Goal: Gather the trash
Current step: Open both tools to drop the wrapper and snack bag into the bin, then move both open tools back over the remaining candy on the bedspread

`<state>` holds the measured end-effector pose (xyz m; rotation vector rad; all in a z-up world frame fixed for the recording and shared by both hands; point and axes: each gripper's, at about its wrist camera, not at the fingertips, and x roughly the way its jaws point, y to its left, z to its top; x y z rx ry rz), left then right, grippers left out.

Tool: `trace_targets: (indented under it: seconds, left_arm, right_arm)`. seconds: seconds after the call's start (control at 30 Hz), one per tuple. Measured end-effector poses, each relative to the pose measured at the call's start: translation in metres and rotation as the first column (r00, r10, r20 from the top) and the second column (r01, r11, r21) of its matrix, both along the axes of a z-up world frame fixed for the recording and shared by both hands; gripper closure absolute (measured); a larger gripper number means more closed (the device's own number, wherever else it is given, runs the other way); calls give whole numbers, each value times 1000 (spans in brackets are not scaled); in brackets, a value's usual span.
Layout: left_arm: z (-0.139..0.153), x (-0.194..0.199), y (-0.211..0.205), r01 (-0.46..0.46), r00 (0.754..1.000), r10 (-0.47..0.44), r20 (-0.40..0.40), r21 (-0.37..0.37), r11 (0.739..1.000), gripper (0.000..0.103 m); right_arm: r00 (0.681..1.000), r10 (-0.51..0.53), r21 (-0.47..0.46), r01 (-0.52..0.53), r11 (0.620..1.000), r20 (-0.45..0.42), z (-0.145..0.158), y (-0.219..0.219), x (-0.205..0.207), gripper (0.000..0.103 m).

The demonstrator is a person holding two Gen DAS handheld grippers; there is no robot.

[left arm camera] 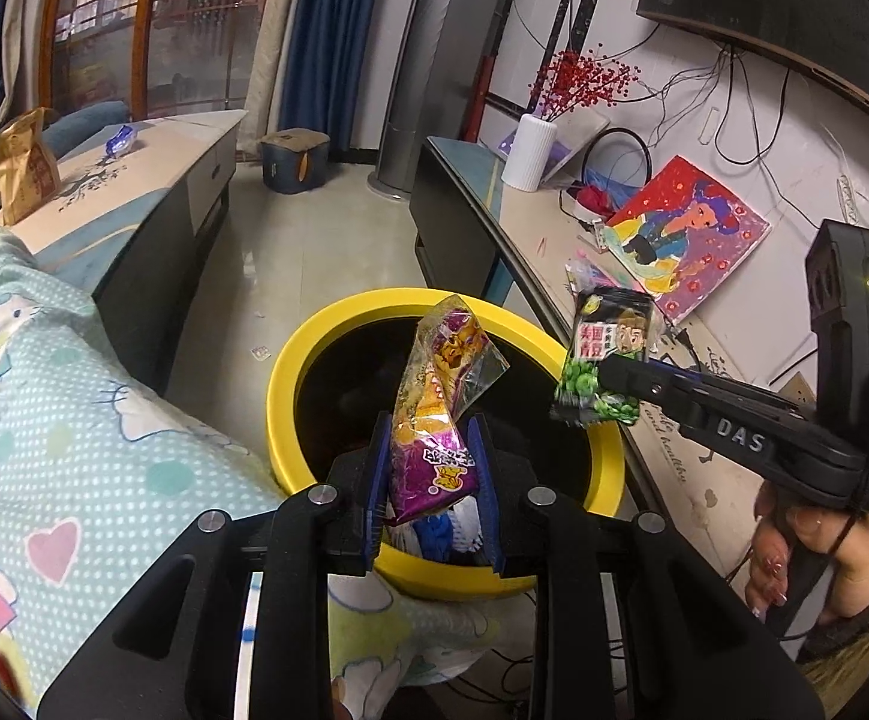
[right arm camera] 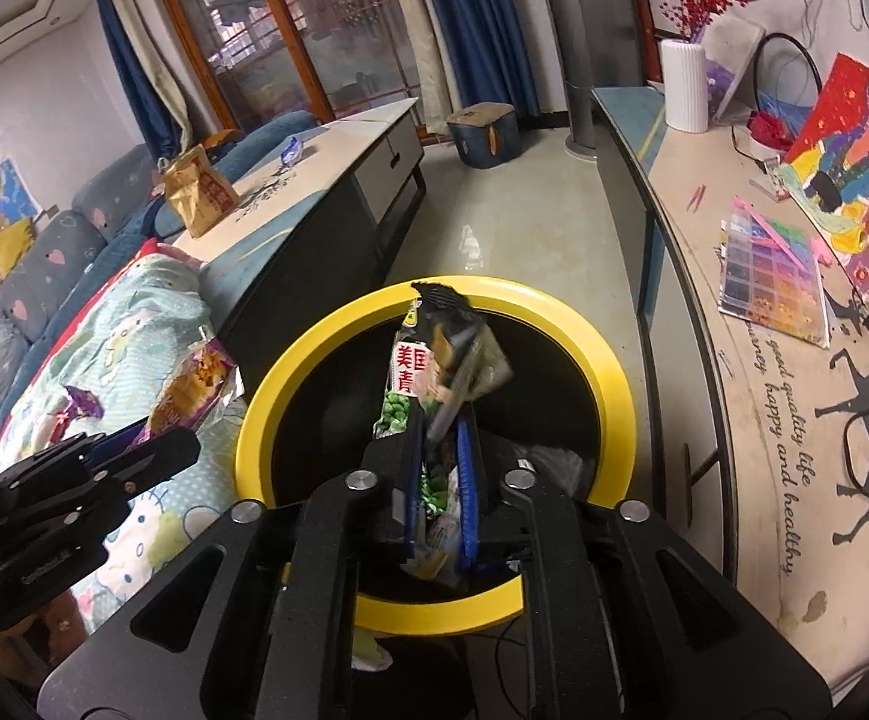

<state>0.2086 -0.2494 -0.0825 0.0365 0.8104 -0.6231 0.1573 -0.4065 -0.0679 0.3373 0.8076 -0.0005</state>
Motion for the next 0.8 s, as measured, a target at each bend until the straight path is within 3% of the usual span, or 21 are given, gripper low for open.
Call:
trace_targets:
  seconds: [0.07, 0.23, 0.27, 0.43, 0.53, 0.8]
  left_arm:
    - [-5, 5, -2, 1, 1000, -1, -13, -10, 1000, 50]
    - [-6, 7, 6, -44, 999, 44, 8, -8, 999, 13]
    - [-4, 5, 10, -52, 999, 52, 14, -17, 998, 10]
    - [14, -8, 33, -113, 991, 115, 67, -33, 993, 7]
    - [26, -17, 51, -162, 981, 167, 96, -56, 985, 7]
    - [49, -37, 90, -254, 952, 265, 156, -86, 963, 7]
  right_arm:
    - [1000, -13, 1, 13, 1000, -6, -2, -2, 0, 73]
    - [999, -37, -2, 37, 999, 0, 1, -5, -1, 57]
    - [999, -43, -6, 43, 999, 5, 2, -5, -2, 54]
    - [998, -52, -17, 52, 998, 38, 13, -2, -5, 46]
    - [997, -44, -31, 46, 998, 64, 22, 4, -7, 37]
    - [990, 29, -71, -20, 997, 139, 49, 32, -14, 30]
